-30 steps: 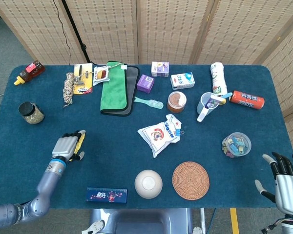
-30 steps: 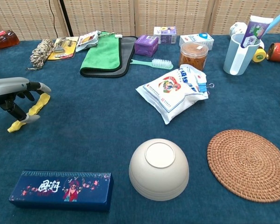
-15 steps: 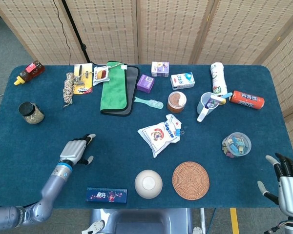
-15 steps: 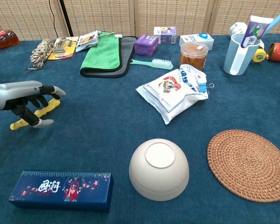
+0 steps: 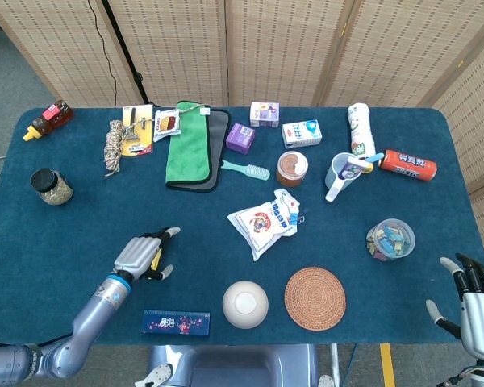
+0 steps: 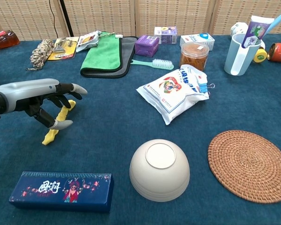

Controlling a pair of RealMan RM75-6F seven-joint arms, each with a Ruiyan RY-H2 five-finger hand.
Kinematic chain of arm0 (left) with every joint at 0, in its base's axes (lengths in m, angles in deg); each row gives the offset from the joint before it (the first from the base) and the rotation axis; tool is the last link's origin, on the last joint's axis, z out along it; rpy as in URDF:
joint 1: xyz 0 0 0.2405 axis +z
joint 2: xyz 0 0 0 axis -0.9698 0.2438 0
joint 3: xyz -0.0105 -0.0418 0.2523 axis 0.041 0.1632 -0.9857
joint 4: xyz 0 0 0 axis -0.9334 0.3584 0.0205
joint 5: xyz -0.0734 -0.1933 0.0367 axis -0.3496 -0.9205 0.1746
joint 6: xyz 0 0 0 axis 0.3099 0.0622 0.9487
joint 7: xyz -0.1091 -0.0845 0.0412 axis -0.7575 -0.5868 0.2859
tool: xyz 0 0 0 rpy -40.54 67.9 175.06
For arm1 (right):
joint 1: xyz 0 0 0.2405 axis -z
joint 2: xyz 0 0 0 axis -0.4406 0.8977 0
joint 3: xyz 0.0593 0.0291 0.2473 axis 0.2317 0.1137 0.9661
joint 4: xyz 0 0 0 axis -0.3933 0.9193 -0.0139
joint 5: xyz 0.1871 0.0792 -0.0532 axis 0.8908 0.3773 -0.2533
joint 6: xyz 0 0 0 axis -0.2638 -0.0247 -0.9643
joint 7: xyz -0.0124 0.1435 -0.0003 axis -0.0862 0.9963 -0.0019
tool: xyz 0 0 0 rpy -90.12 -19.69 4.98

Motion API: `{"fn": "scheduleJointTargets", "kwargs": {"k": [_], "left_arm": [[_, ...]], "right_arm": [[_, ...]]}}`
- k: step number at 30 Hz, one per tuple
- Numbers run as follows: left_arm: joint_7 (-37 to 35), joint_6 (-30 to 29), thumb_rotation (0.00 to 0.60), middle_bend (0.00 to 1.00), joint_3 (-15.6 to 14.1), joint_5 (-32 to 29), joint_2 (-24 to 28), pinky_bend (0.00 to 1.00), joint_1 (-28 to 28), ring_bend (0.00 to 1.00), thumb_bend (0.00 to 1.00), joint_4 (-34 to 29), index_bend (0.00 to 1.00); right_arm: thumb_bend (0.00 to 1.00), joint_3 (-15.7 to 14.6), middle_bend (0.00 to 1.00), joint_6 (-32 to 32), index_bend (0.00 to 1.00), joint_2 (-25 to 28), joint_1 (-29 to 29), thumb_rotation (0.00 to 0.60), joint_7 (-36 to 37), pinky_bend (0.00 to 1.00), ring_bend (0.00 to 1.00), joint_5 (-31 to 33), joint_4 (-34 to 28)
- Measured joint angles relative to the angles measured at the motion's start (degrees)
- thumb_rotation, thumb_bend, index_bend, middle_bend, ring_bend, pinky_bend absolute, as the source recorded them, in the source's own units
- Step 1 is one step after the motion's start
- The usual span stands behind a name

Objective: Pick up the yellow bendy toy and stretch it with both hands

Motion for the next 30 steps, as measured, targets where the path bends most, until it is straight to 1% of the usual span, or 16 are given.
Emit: {"fn": "scheduleJointTargets", "kwargs": {"k": [6, 10, 12, 15, 19, 22, 25, 30], "left_arm": [[-3.96, 0.48, 0.515, 0.14, -0.31, 5.34, 0.53, 0.18, 0.74, 0.19, 0.36, 0.19, 0.05], [-5.04, -1.59, 0.523, 0.14, -0.66, 9.19, 0.80, 0.18, 1.68, 0.15, 0.36, 0.29, 0.06], [-5.01, -2.54, 0.536, 0.14, -1.01, 11.26, 0.91, 0.18, 1.97, 0.13, 0.36, 0.64, 0.08], [-4.39, -3.45, 0.559, 0.12, -2.40, 16.44, 1.36, 0.16, 2.16, 0.09, 0.36, 2.33, 0.12], [-4.03, -2.91, 0.599, 0.07, -5.26, 23.74, 2.83, 0.10, 1.81, 0.03, 0.36, 6.27, 0.17], [-3.88, -1.51, 0.600, 0.05, -6.62, 25.95, 4.01, 0.07, 1.18, 0.00, 0.36, 7.77, 0.21], [-3.94, -0.38, 0.600, 0.03, -7.49, 28.24, 4.98, 0.05, 0.49, 0.00, 0.36, 8.75, 0.24], [-5.06, 1.21, 0.600, 0.01, -9.09, 32.94, 6.03, 0.01, -0.67, 0.00, 0.36, 11.16, 0.25]], "right_arm": [[0.28, 0.03, 0.15, 0.03, 0.23, 0.14, 0.09, 0.600, 0.04, 0.03, 0.16, 0.01, -0.06], [0.28, 0.02, 0.15, -0.23, 0.23, 0.04, 0.01, 0.600, -0.01, 0.03, 0.16, -0.01, -0.08], [0.28, 0.08, 0.15, -0.30, 0.23, 0.01, -0.08, 0.600, -0.09, 0.03, 0.16, -0.08, -0.12], [0.28, 0.11, 0.15, -0.43, 0.23, -0.01, -0.12, 0.600, -0.17, 0.03, 0.16, -0.07, -0.17], [0.28, 0.12, 0.15, -0.59, 0.23, -0.16, -0.18, 0.600, -0.18, 0.03, 0.16, -0.07, -0.11], [0.28, 0.19, 0.15, -0.64, 0.23, -0.18, -0.24, 0.600, -0.21, 0.03, 0.16, -0.10, -0.12], [0.28, 0.24, 0.15, -0.72, 0.23, -0.18, -0.30, 0.600, -0.24, 0.03, 0.16, -0.11, -0.12], [0.28, 0.29, 0.15, -0.96, 0.23, -0.29, -0.40, 0.600, -0.36, 0.03, 0.16, 0.03, -0.13]]}}
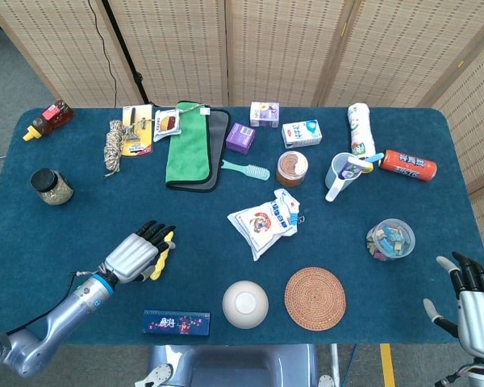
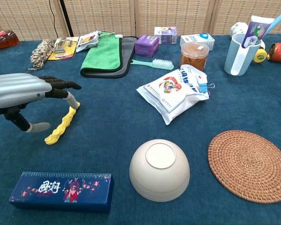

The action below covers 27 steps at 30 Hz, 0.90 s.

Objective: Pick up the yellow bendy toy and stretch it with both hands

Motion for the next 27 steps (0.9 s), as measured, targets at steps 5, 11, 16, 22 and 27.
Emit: {"fn": "scheduleJointTargets", "kwargs": {"k": [5, 11, 16, 22, 27], "left_arm": [[-3.28, 0.33, 0.600, 0.01, -1.71, 5.10, 0.12, 0.00, -0.74, 0.00, 0.36, 3.02, 0.25], [-8.31, -0.82, 0.600, 0.01, -3.98, 10.79, -0.69, 0.00, -1.12, 0.00, 0.36, 7.58, 0.27], [-11.22, -2.19, 0.600, 0.01, -4.87, 13.03, -1.41, 0.00, -1.16, 0.00, 0.36, 10.24, 0.29], [-12.48, -2.17, 0.600, 0.01, -5.34, 13.85, -2.75, 0.00, -1.38, 0.00, 0.36, 12.72, 0.31], [-14.21, -2.25, 0.600, 0.01, -5.53, 14.65, -4.55, 0.00, -1.63, 0.00, 0.36, 14.46, 0.32]], "right_arm": [[0.28, 0.09, 0.15, 0.02, 0.23, -0.06, -0.01, 0.600, -0.40, 0.03, 0.16, 0.08, -0.18], [0.28, 0.08, 0.15, -0.04, 0.23, -0.09, 0.04, 0.600, -0.80, 0.03, 0.16, 0.27, -0.39], [0.28, 0.05, 0.15, -0.15, 0.23, -0.22, 0.01, 0.600, -1.25, 0.03, 0.16, 0.30, -0.59], [0.28, 0.08, 0.15, 0.03, 0.23, -0.20, 0.14, 0.600, -1.71, 0.03, 0.16, 0.36, -0.88], [0.28, 0.03, 0.15, -0.04, 0.23, -0.29, 0.17, 0.600, -1.80, 0.03, 0.16, 0.42, -0.94]]}}
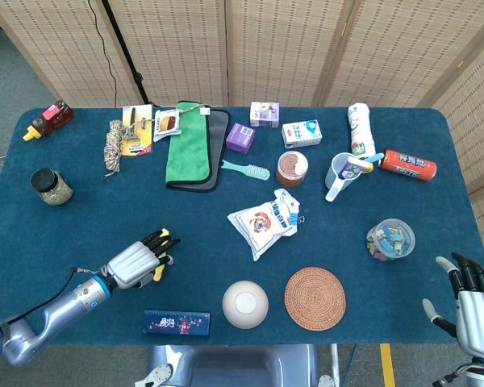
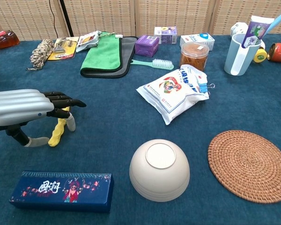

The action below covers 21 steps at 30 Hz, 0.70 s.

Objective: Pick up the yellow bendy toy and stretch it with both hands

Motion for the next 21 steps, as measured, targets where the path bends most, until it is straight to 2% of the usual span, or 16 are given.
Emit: {"fn": "scheduleJointTargets", "kwargs": {"k": [3, 12, 16, 21], "left_arm": [[0.11, -0.34, 0.600, 0.01, 0.01, 0.42, -1.12, 0.00, -0.07, 0.00, 0.36, 1.18, 0.34], [1.14, -2.57, 0.600, 0.07, 0.71, 0.20, -2.89, 0.00, 0.82, 0.00, 0.36, 3.19, 0.50], [1.52, -3.47, 0.600, 0.13, 1.14, -0.44, -3.02, 0.00, 1.40, 0.03, 0.36, 3.24, 0.58], [4.21, -4.22, 0.600, 0.15, 2.20, -2.45, -3.05, 0.00, 2.43, 0.05, 0.36, 2.66, 0.61]], "right_arm": [[0.28, 0.00, 0.15, 0.09, 0.23, 0.04, 0.05, 0.600, -0.06, 0.03, 0.16, -0.03, -0.02], [0.28, 0.06, 0.15, 0.28, 0.23, 0.20, 0.22, 0.600, 0.04, 0.03, 0.16, 0.10, -0.01], [0.28, 0.09, 0.15, 0.19, 0.23, 0.14, 0.17, 0.600, 0.27, 0.03, 0.16, 0.10, 0.13], [0.28, 0.08, 0.15, 0.05, 0.23, 0.08, 0.13, 0.600, 0.76, 0.03, 0.16, 0.14, 0.44]]}}
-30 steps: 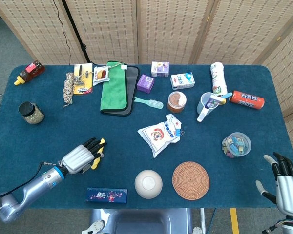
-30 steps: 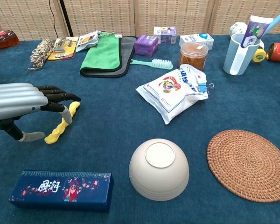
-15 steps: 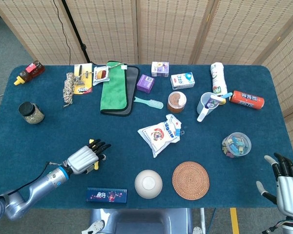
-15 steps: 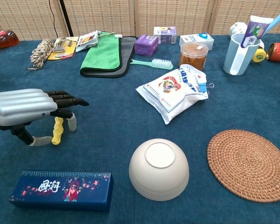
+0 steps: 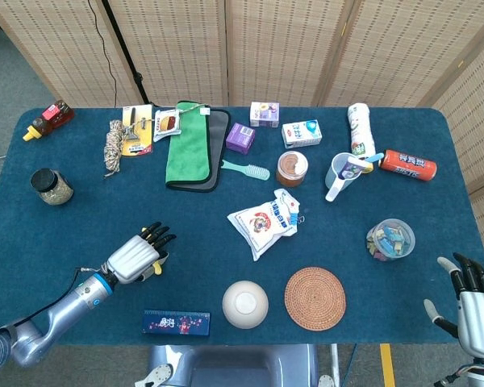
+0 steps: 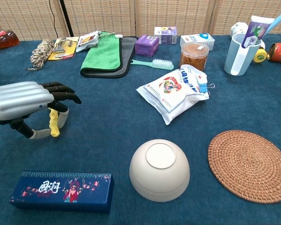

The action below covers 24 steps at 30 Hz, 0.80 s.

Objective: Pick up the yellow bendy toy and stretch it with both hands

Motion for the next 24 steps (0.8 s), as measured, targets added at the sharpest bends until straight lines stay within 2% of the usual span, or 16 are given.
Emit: {"fn": "scheduleJointTargets", "kwargs": {"k": [9, 12, 19, 24], "left_arm": [[11.38, 0.40, 0.600, 0.15, 3.80, -8.57, 1.15, 0.00, 1.65, 0.06, 0.36, -6.54, 0.61], [17.33, 0.21, 0.600, 0.15, 5.44, -13.57, 1.18, 0.00, 2.36, 0.06, 0.36, -10.07, 0.61], [34.23, -0.49, 0.600, 0.15, 8.95, -30.52, 0.20, 0.00, 2.71, 0.06, 0.36, -19.91, 0.61], [42.25, -3.68, 0.600, 0.14, 10.57, -37.84, -2.69, 0.00, 2.09, 0.05, 0.36, -23.37, 0.53]], "right_arm": [[0.28, -0.03, 0.15, -0.02, 0.23, -0.10, 0.08, 0.600, 1.54, 0.03, 0.16, 0.11, 0.98], [0.28, -0.04, 0.15, -0.14, 0.23, -0.17, 0.09, 0.600, 2.19, 0.03, 0.16, 0.27, 1.43], [0.28, 0.05, 0.15, -0.05, 0.23, 0.08, 0.24, 0.600, 3.79, 0.03, 0.16, 0.60, 2.36], [0.28, 0.07, 0.15, -0.08, 0.23, 0.18, 0.34, 0.600, 4.75, 0.03, 0.16, 0.85, 2.97]]}}
